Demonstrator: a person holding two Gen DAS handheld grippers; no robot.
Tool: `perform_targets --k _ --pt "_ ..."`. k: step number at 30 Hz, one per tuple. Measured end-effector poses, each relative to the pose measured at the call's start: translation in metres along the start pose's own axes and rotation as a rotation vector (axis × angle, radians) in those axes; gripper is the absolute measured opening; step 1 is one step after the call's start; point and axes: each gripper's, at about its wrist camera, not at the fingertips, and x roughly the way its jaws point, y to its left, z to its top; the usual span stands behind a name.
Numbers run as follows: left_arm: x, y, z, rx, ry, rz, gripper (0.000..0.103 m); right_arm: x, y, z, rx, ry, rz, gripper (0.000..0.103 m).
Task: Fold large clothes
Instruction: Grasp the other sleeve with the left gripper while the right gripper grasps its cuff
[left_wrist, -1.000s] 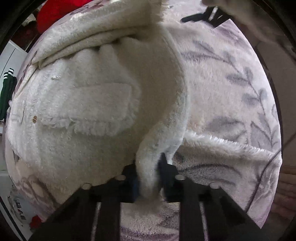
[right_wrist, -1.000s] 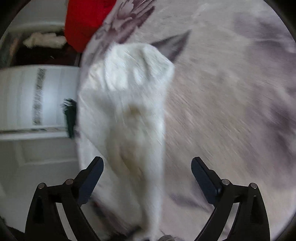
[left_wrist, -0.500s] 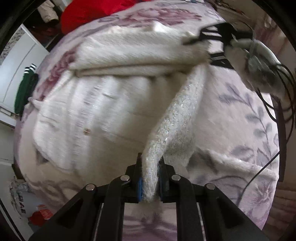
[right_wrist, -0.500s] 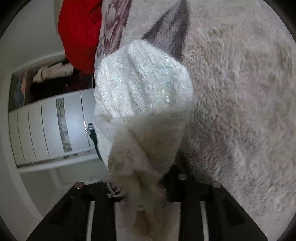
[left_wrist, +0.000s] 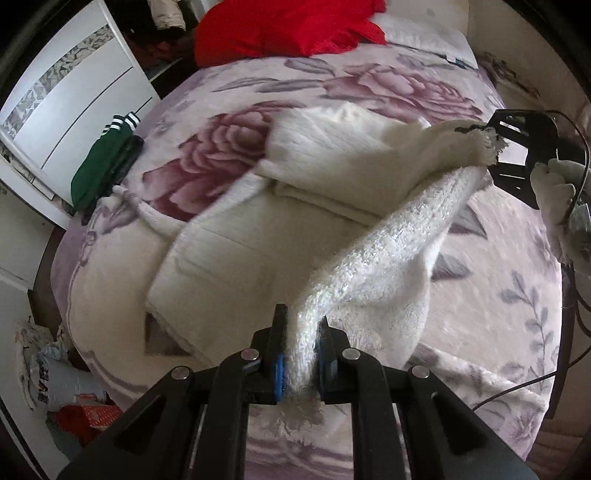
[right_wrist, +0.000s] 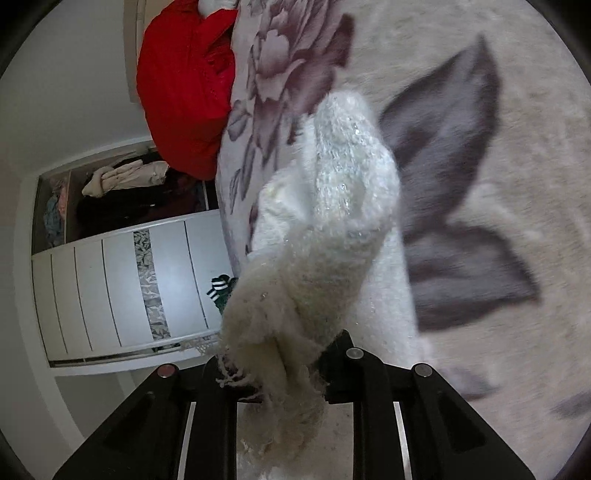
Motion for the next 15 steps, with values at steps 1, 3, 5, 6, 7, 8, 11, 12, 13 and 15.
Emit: perform_targets --k 1,3,5,6,7,8,11,12,13,15 --pt "0.002 0.007 0.001 -0.004 0.003 -0.004 0.010 0.009 0.010 -0.004 -0.012 -0.001 -0.004 0.021" --pt "0.005 0.022 0.003 -0.016 0.003 -0.011 0.010 0.010 0.024 -0.008 -0.014 0.003 -0.004 0.021" --pt "0.006 0.033 0.004 -0.029 0.003 -0.016 0.010 0.025 0.038 -0.012 -0.031 0.008 -0.021 0.021" --pt "0.008 0.042 0.004 -0.046 0.008 -0.027 0.010 0.033 0.045 -0.015 -0.042 0.016 -0.031 0.021" --pt "0.009 0.049 0.004 -0.055 0.010 -0.033 0.010 0.040 0.051 -0.016 -0.051 0.025 -0.038 0.021" --pt "0.010 0.054 0.004 -0.064 0.012 -0.037 0.010 0.045 0.057 -0.018 -0.060 0.029 -0.050 0.021" --pt "0.016 0.074 0.003 -0.107 0.025 -0.063 0.010 0.069 0.079 -0.025 -0.101 0.051 -0.100 0.021" --pt "0.020 0.083 0.003 -0.129 0.030 -0.075 0.010 0.077 0.086 -0.027 -0.116 0.058 -0.118 0.021" --pt "0.022 0.090 0.003 -0.147 0.034 -0.086 0.010 0.086 0.092 -0.029 -0.131 0.067 -0.137 0.021" --pt "0.027 0.106 0.002 -0.177 0.035 -0.098 0.010 0.106 0.104 -0.031 -0.145 0.079 -0.173 0.021"
